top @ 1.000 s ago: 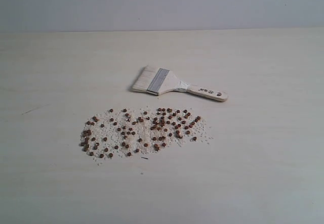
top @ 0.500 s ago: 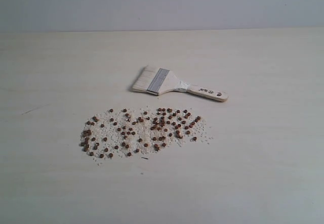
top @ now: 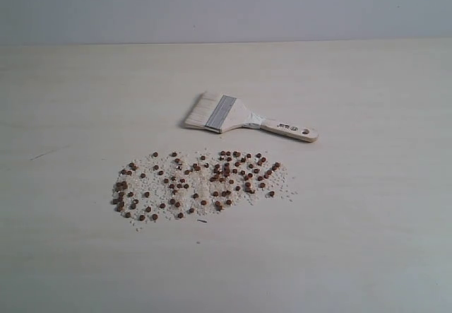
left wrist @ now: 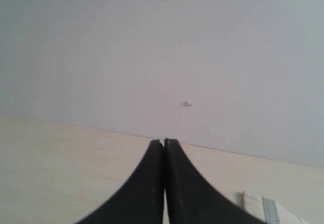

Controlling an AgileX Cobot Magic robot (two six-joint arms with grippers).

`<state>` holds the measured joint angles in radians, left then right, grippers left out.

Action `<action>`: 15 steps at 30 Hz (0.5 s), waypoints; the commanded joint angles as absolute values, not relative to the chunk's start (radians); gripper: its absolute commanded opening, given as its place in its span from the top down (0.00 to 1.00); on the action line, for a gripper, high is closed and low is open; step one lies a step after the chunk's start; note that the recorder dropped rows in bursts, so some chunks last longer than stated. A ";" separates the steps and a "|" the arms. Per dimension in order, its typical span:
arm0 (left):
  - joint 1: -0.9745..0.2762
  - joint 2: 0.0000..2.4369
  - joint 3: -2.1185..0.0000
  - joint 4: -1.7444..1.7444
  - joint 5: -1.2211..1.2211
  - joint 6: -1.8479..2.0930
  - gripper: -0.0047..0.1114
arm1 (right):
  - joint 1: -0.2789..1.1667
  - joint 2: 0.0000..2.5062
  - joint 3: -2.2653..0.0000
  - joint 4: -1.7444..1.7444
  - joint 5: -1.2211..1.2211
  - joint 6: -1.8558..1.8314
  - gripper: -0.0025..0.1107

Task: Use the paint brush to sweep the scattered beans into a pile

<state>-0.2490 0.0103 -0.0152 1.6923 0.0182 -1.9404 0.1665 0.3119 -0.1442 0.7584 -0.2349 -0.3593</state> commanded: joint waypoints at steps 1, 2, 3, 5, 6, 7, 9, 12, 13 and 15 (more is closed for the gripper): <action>-0.254 0.010 -0.013 1.693 0.022 -1.941 0.96 | 0.162 0.420 -0.153 0.742 -0.249 -0.362 0.98; -0.254 0.010 -0.013 1.693 0.022 -1.941 0.96 | 0.162 0.446 -0.157 0.742 -0.284 -0.328 0.98; -0.254 0.010 -0.013 1.693 0.022 -1.941 0.96 | 0.162 0.488 -0.170 0.719 -0.303 -0.287 0.98; -0.254 0.010 -0.013 1.693 0.022 -1.941 0.96 | 0.162 0.582 -0.216 0.640 -0.302 -0.281 0.98; -0.254 0.010 -0.013 1.693 0.022 -1.941 0.96 | 0.162 0.634 -0.264 0.602 -0.270 -0.281 0.98; -0.254 0.010 -0.013 1.693 0.022 -1.941 0.96 | 0.162 0.699 -0.316 0.551 -0.210 -0.284 0.98; -0.254 0.010 -0.013 1.693 0.022 -1.941 0.96 | 0.162 0.815 -0.443 0.426 -0.031 -0.285 0.98; -0.254 0.010 -0.013 1.693 0.022 -1.941 0.96 | 0.162 0.948 -0.574 0.327 0.168 -0.291 0.98; -0.254 0.010 -0.013 1.693 0.022 -1.941 0.96 | 0.162 0.995 -0.618 0.284 0.233 -0.302 0.98; -0.254 0.010 -0.013 1.693 0.022 -1.941 0.96 | 0.162 1.082 -0.700 0.231 0.341 -0.316 0.98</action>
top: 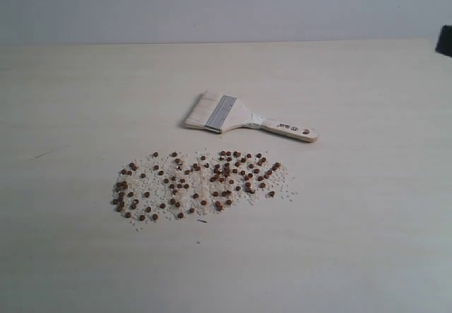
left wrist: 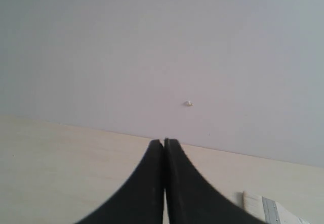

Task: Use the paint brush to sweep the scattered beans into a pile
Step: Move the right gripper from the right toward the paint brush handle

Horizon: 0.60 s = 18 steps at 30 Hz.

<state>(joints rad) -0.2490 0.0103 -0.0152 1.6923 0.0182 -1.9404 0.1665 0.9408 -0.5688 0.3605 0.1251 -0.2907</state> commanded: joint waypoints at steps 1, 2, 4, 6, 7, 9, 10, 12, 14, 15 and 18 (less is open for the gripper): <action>-0.254 0.010 -0.013 1.693 0.022 -1.941 0.96 | 0.162 1.123 -0.737 0.210 0.397 -0.316 0.98; -0.254 0.010 -0.013 1.693 0.022 -1.941 0.96 | 0.162 1.162 -0.771 0.200 0.448 -0.316 0.98; -0.254 0.010 -0.013 1.693 0.022 -1.941 0.96 | 0.162 1.256 -0.829 0.203 0.508 -0.316 0.98; -0.254 0.010 -0.013 1.693 0.022 -1.941 0.96 | 0.162 1.302 -0.836 0.205 0.512 -0.316 0.98; -0.254 0.010 -0.013 1.693 0.022 -1.941 0.96 | 0.162 1.326 -0.836 0.205 0.514 -0.319 0.98; -0.254 0.010 -0.013 1.693 0.022 -1.941 0.96 | 0.162 1.375 -0.836 0.205 0.528 -0.347 0.98; -0.254 0.010 -0.013 1.693 0.022 -1.941 0.96 | 0.162 1.398 -0.836 0.205 0.528 -0.360 0.98; -0.254 0.010 -0.013 1.693 0.022 -1.941 0.96 | 0.162 1.433 -0.836 0.205 0.508 -0.375 0.98; -0.254 0.010 -0.013 1.693 0.022 -1.941 0.96 | 0.162 1.446 -0.836 0.207 0.450 -0.379 0.98; -0.254 0.010 -0.013 1.693 0.022 -1.941 0.96 | 0.162 1.451 -0.836 0.210 0.401 -0.377 0.98; -0.254 0.010 -0.013 1.693 0.022 -1.941 0.96 | 0.162 1.471 -0.832 0.276 0.371 -0.352 0.98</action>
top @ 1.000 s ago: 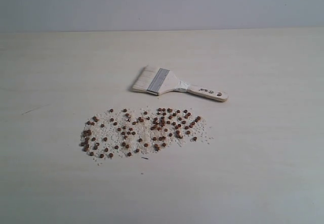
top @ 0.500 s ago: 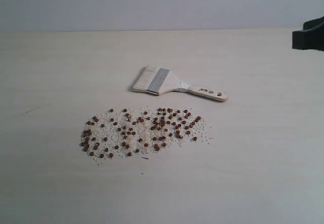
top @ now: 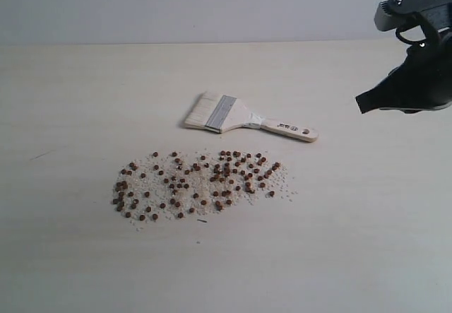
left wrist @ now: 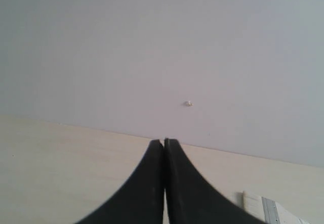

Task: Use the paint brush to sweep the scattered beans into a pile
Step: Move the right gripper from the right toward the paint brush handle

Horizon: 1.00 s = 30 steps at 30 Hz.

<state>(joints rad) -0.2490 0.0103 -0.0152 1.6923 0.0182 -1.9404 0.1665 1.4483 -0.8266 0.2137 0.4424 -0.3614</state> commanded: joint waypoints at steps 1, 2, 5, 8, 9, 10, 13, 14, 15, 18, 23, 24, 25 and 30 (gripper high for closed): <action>-0.254 0.010 -0.013 1.693 0.022 -1.941 0.96 | 0.162 1.482 -0.832 0.285 0.390 -0.373 0.98; -0.254 0.010 -0.013 1.693 0.022 -1.941 0.96 | 0.162 1.492 -0.836 0.285 0.426 -0.394 0.98; -0.254 0.010 -0.013 1.693 0.022 -1.941 0.96 | 0.162 1.508 -0.850 0.278 0.526 -0.405 0.98; -0.254 0.010 -0.013 1.693 0.022 -1.941 0.96 | 0.162 1.515 -0.856 0.278 0.621 -0.404 0.98; -0.254 0.010 -0.013 1.693 0.022 -1.941 0.96 | 0.162 1.515 -0.856 0.278 0.645 -0.404 0.98; -0.254 0.010 -0.013 1.693 0.022 -1.941 0.96 | 0.162 1.515 -0.856 0.278 0.657 -0.407 0.98; -0.254 0.010 -0.013 1.693 0.022 -1.941 0.96 | 0.162 1.515 -0.856 0.297 0.676 -0.462 0.98; -0.254 0.010 -0.013 1.693 0.022 -1.941 0.96 | 0.162 1.515 -0.856 0.319 0.679 -0.500 0.98; -0.254 0.010 -0.013 1.693 0.022 -1.941 0.96 | 0.162 1.515 -0.856 0.342 0.685 -0.543 0.97; -0.254 0.010 -0.013 1.693 0.022 -1.941 0.96 | 0.163 1.515 -0.856 0.400 0.649 -0.638 0.93; -0.254 0.010 -0.013 1.693 0.022 -1.941 0.96 | 0.163 1.554 -0.891 0.350 0.583 -0.649 0.80; -0.254 0.010 -0.013 1.693 0.022 -1.941 0.96 | 0.163 1.572 -0.909 0.331 0.600 -0.649 0.77; -0.254 0.010 -0.013 1.693 0.022 -1.941 0.96 | 0.163 1.599 -0.939 0.318 0.617 -0.646 0.76; -0.254 0.010 -0.013 1.693 0.022 -1.941 0.96 | 0.163 1.706 -1.064 0.296 0.698 -0.644 0.68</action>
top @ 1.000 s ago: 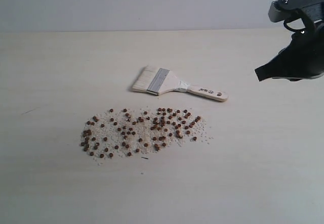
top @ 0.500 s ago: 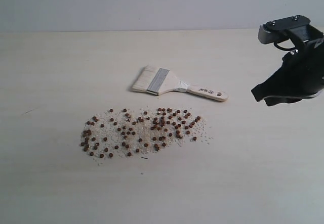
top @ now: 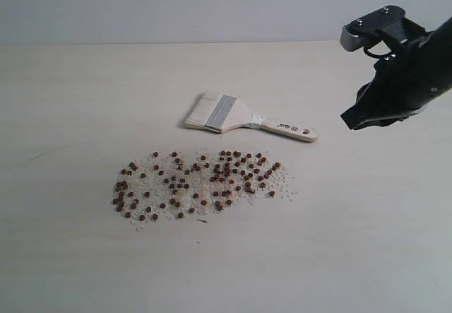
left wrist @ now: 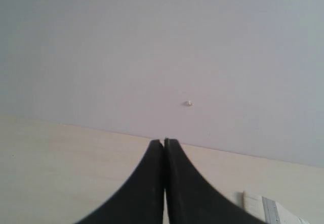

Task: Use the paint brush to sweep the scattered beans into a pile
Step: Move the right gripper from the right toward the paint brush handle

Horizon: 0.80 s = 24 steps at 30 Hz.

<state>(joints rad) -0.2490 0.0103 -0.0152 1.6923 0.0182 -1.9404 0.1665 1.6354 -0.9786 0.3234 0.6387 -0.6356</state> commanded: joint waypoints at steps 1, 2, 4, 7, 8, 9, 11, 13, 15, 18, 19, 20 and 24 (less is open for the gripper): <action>-0.254 0.010 -0.013 1.693 0.022 -1.941 0.96 | 0.163 1.728 -1.091 0.278 0.722 -0.644 0.66; -0.254 0.010 -0.013 1.693 0.022 -1.941 0.96 | 0.163 1.750 -1.113 0.259 0.739 -0.644 0.65; -0.254 0.010 -0.013 1.693 0.022 -1.941 0.96 | 0.173 1.786 -1.163 0.197 0.768 -0.644 0.63; -0.254 0.010 -0.013 1.693 0.022 -1.941 0.96 | 0.200 1.827 -1.223 0.099 0.760 -0.644 0.61; -0.254 0.010 -0.013 1.693 0.022 -1.941 0.96 | 0.210 1.838 -1.238 0.069 0.750 -0.644 0.61; -0.254 0.010 -0.013 1.693 0.022 -1.941 0.96 | 0.223 1.852 -1.257 0.041 0.742 -0.644 0.61; -0.254 0.010 -0.013 1.693 0.022 -1.941 0.96 | 0.248 1.878 -1.291 -0.006 0.705 -0.650 0.60; -0.254 0.010 -0.013 1.693 0.022 -1.941 0.96 | 0.269 1.887 -1.313 0.000 0.596 -0.663 0.60; -0.254 0.010 -0.013 1.693 0.022 -1.941 0.96 | 0.276 1.887 -1.324 0.063 0.461 -0.651 0.60; -0.254 0.010 -0.013 1.693 0.022 -1.941 0.96 | 0.280 1.885 -1.347 0.182 0.424 -0.636 0.60; -0.254 0.010 -0.013 1.693 0.022 -1.941 0.96 | 0.284 1.889 -1.361 0.183 0.429 -0.644 0.60; -0.254 0.010 -0.013 1.693 0.022 -1.941 0.96 | 0.284 1.899 -1.379 0.178 0.450 -0.659 0.60; -0.254 0.010 -0.013 1.693 0.022 -1.941 0.96 | 0.284 1.947 -1.462 0.179 0.643 -0.837 0.60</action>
<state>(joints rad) -0.2490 0.0103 -0.0152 1.6923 0.0182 -1.9404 0.2809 1.9144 -1.4135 0.1667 0.5162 -0.7108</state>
